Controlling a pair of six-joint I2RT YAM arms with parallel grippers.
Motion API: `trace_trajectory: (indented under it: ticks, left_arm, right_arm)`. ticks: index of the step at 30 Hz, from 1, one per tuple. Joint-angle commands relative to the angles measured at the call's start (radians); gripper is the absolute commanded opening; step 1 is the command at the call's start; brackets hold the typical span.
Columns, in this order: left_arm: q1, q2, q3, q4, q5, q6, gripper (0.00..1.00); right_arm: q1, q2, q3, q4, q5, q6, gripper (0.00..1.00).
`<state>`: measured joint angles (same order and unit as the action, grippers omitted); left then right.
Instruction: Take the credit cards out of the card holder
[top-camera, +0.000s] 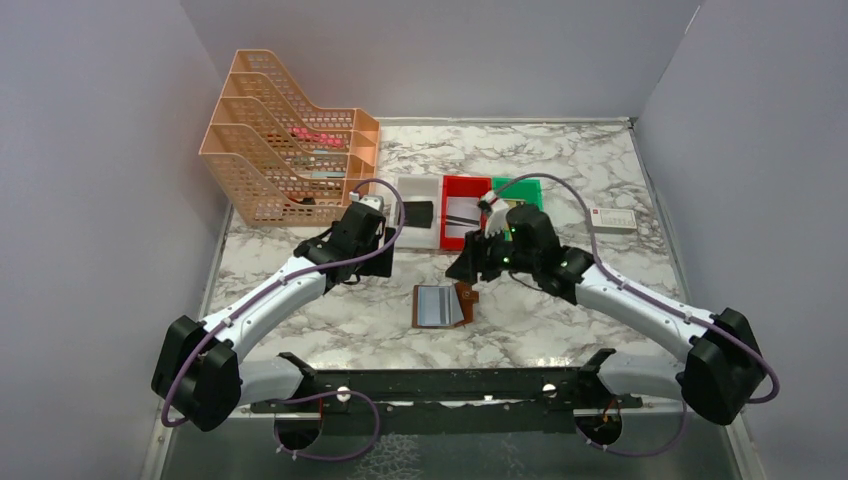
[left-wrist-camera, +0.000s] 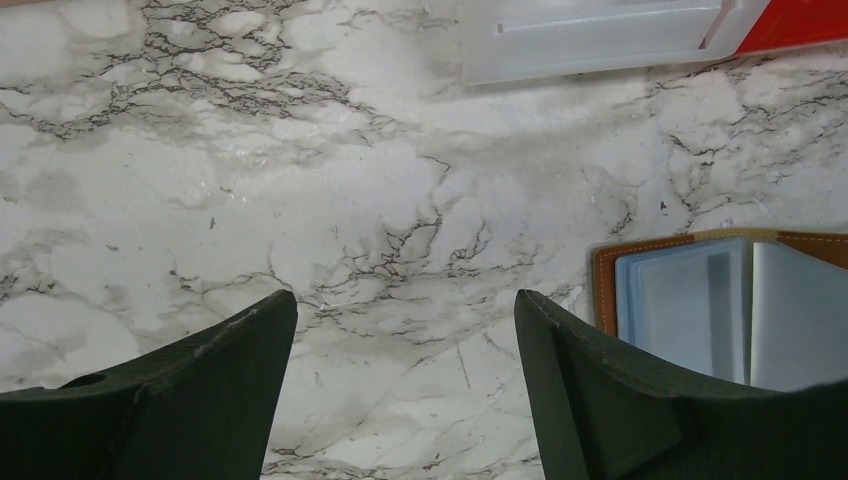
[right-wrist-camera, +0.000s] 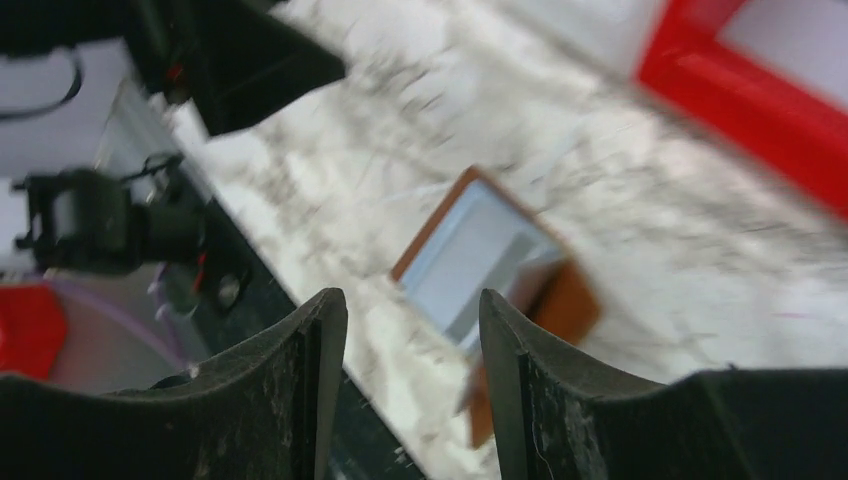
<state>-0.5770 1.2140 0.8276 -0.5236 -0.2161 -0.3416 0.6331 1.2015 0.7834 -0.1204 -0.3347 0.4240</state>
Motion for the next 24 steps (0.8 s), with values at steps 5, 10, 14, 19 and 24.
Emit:
trace_trajectory:
  ticks: [5,10,14,19,24]
  left_arm:
    - [0.006,-0.036,-0.009,0.026,-0.063,-0.107,0.83]
    - [0.006,-0.059,-0.033,0.04,-0.059,-0.164,0.83]
    - [0.006,-0.082,-0.039,0.042,-0.088,-0.179,0.83]
    - [0.006,-0.109,-0.038,0.042,-0.117,-0.196,0.83]
    - [0.005,-0.136,-0.049,0.044,-0.13,-0.212,0.83]
  right_arm:
    - [0.253,0.099,0.013,0.002,0.127,0.08,0.52]
    - [0.313,0.204,0.034,-0.037,0.207,0.073,0.53]
    - [0.379,0.291,0.104,-0.112,0.325,0.051,0.57]
    - [0.415,0.375,0.166,-0.188,0.477,0.069,0.64]
    - [0.442,0.453,0.206,-0.227,0.565,0.077,0.69]
